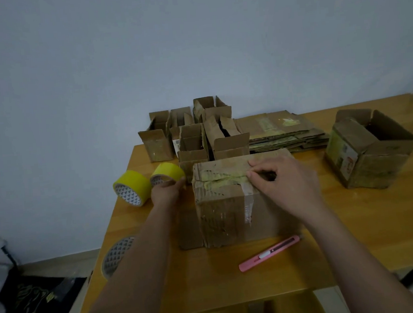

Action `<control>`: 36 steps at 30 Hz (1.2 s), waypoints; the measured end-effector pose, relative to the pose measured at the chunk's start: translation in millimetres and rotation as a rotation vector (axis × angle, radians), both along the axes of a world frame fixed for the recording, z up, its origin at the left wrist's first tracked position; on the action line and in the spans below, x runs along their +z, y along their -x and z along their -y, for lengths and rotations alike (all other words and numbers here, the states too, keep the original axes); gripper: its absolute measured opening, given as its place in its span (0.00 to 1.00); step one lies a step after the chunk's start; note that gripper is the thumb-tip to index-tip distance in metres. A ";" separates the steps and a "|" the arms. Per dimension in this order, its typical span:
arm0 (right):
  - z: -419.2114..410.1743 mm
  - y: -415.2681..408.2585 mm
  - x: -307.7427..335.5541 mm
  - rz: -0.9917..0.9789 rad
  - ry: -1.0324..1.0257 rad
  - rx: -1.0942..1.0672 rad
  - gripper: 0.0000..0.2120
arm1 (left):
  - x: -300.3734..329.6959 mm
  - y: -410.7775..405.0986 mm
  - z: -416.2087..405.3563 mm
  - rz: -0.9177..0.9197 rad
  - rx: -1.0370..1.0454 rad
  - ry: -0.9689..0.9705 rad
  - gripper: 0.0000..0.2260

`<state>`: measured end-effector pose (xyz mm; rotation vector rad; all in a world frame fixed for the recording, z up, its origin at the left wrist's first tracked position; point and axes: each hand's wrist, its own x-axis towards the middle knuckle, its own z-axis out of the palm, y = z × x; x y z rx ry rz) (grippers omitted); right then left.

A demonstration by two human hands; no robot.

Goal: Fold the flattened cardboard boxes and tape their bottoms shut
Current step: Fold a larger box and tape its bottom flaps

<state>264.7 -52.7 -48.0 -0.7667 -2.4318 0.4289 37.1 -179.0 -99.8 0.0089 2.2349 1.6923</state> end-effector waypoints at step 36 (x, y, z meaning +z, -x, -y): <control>2.8 -2.5 9.0 0.060 -0.002 -0.017 0.14 | 3.9 -46.0 47.9 -0.204 -0.126 -0.603 0.09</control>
